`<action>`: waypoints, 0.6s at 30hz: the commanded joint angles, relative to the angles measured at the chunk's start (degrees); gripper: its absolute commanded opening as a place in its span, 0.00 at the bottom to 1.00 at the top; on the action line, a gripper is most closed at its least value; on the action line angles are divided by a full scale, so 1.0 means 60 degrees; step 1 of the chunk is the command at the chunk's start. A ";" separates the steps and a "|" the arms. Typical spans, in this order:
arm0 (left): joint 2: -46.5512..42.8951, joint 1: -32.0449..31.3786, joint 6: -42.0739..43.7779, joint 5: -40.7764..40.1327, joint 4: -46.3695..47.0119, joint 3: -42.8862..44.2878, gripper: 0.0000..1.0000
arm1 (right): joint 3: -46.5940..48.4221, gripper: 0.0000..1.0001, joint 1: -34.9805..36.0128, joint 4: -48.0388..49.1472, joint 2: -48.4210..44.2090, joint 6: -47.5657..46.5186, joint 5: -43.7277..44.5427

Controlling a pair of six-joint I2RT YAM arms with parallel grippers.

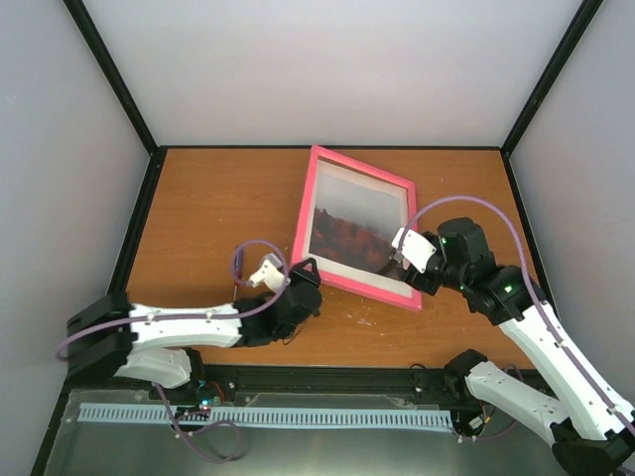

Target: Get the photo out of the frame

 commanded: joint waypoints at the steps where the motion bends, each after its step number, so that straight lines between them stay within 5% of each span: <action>1: 0.1686 -0.0669 -0.2580 -0.0490 -0.1833 0.0657 0.01 | -0.0536 0.65 -0.0216 0.1113 -0.0172 0.0289 0.0555; 8: 0.4166 -0.1238 -0.2722 -0.0339 0.0074 0.1683 0.02 | -0.1089 0.65 -0.1088 0.1695 -0.0288 0.0213 0.0738; 12: 0.5053 -0.1248 -0.1548 0.0569 0.1157 0.2229 0.42 | -0.1220 0.64 -0.2073 0.1922 -0.0252 0.0204 0.0151; 18: 0.4778 -0.1253 -0.1799 0.0937 0.0457 0.1963 0.62 | -0.1403 0.64 -0.3413 0.2214 0.0267 0.0382 -0.0960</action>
